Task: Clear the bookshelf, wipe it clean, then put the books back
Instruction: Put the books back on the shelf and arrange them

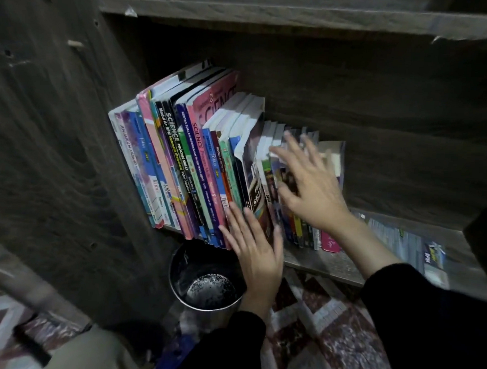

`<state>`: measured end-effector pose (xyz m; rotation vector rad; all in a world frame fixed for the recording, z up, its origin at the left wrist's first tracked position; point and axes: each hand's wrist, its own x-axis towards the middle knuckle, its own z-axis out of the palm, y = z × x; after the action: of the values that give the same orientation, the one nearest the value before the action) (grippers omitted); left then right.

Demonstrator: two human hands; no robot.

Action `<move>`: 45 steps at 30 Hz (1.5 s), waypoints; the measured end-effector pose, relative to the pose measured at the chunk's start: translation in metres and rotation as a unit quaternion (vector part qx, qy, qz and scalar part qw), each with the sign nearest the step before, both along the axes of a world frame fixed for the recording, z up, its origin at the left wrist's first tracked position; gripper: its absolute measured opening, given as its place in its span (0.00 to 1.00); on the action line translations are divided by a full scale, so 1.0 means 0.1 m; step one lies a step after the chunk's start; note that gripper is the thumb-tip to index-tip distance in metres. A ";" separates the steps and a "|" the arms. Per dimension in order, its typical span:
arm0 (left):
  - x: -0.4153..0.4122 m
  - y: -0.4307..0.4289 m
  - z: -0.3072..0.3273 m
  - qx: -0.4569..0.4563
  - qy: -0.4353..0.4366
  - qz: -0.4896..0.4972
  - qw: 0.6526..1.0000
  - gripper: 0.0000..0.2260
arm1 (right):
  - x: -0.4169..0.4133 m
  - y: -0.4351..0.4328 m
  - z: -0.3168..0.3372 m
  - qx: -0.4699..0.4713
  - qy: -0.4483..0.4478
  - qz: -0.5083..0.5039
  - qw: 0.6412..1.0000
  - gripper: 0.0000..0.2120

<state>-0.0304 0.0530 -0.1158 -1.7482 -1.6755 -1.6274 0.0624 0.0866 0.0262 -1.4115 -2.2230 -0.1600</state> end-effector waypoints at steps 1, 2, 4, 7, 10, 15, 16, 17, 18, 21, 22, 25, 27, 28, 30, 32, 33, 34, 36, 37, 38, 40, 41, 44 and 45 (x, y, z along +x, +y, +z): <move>0.04 0.02 -0.06 -0.006 0.002 0.001 1.000 0.40 | 0.04 -0.02 -0.09 0.052 0.064 -0.035 0.996 0.28; 0.07 0.06 -0.07 -0.013 0.004 0.012 1.000 0.40 | 0.09 -0.07 -0.19 0.098 0.137 -0.075 0.983 0.28; 0.13 0.17 -0.03 -0.034 -0.001 0.061 0.998 0.40 | 0.18 -0.17 -0.41 0.131 0.282 -0.138 0.940 0.29; 0.20 0.34 0.01 -0.060 -0.028 0.119 0.991 0.38 | 0.29 -0.26 -0.77 0.036 0.423 -0.200 0.883 0.31; 0.17 0.32 -0.03 -0.064 -0.009 0.100 0.993 0.36 | 0.44 -0.25 -1.00 -0.093 0.547 -0.246 0.794 0.28; -0.03 0.08 -0.29 -0.099 0.055 0.043 0.993 0.32 | 0.50 -0.25 -1.13 -0.208 0.546 -0.167 0.794 0.31; -0.10 0.07 -0.38 -0.107 0.086 0.048 0.989 0.32 | 0.46 -0.24 -1.15 -0.216 0.534 -0.160 0.802 0.34; -0.17 0.08 -0.45 -0.111 0.120 0.050 0.985 0.33 | 0.43 -0.22 -1.17 -0.216 0.524 -0.158 0.808 0.37; -0.22 0.11 -0.51 -0.110 0.146 0.049 0.982 0.33 | 0.41 -0.21 -1.18 -0.211 0.520 -0.159 0.812 0.40; -0.29 0.21 -0.57 -0.095 0.163 0.041 0.981 0.32 | 0.37 -0.17 -1.21 -0.197 0.533 -0.165 0.806 0.50; -0.29 0.22 -0.58 -0.089 0.159 0.038 0.983 0.31 | 0.36 -0.16 -1.22 -0.193 0.537 -0.163 0.805 0.51; -0.29 0.23 -0.57 -0.090 0.153 0.034 0.984 0.31 | 0.35 -0.15 -1.22 -0.185 0.540 -0.155 0.806 0.49; -0.31 0.19 -0.54 -0.101 0.168 0.041 0.980 0.32 | 0.38 -0.17 -1.21 -0.196 0.542 -0.150 0.803 0.48; -0.32 0.15 -0.52 -0.108 0.186 0.040 0.976 0.33 | 0.38 -0.20 -1.18 -0.203 0.543 -0.152 0.801 0.47; -0.36 0.02 -0.48 -0.119 0.208 0.011 0.971 0.32 | 0.31 -0.26 -1.05 -0.180 0.543 -0.182 0.800 0.41; -0.41 -0.16 -0.40 -0.115 0.163 -0.022 0.980 0.31 | 0.14 -0.32 -0.78 -0.067 0.520 -0.224 0.822 0.34; -0.44 -0.23 -0.34 -0.113 0.116 -0.026 0.987 0.30 | 0.01 -0.33 -0.57 0.005 0.497 -0.211 0.841 0.31; -0.46 -0.27 -0.28 -0.115 0.063 -0.025 0.991 0.29 | -0.13 -0.30 -0.36 0.065 0.464 -0.164 0.868 0.29; -0.49 -0.32 -0.13 -0.128 -0.016 -0.042 0.991 0.28 | -0.39 -0.18 0.04 0.104 0.347 -0.032 0.932 0.27; -0.51 -0.33 -0.07 -0.128 -0.032 -0.063 0.989 0.27 | -0.50 -0.10 0.19 0.095 0.272 0.028 0.957 0.28; -0.52 -0.33 0.00 -0.127 -0.037 -0.084 0.988 0.26 | -0.57 -0.04 0.32 0.078 0.192 0.074 0.976 0.28; -0.56 -0.29 0.14 -0.119 -0.038 -0.115 0.985 0.25 | -0.61 0.06 0.43 0.024 0.072 0.117 0.990 0.29; -0.58 -0.26 0.19 -0.115 -0.039 -0.128 0.984 0.25 | -0.59 0.09 0.43 -0.007 0.047 0.126 0.991 0.29; -0.61 -0.17 0.32 -0.103 -0.039 -0.144 0.983 0.25 | -0.53 0.10 0.39 -0.044 0.042 0.147 0.987 0.30; -0.61 -0.17 0.34 -0.096 -0.038 -0.146 0.984 0.24 | -0.53 0.10 0.38 -0.040 0.044 0.150 0.987 0.30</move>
<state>-0.0910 0.0363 -0.0814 -2.1395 -1.7267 -1.7174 0.0099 0.0962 0.0646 -1.0827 -2.3572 0.0937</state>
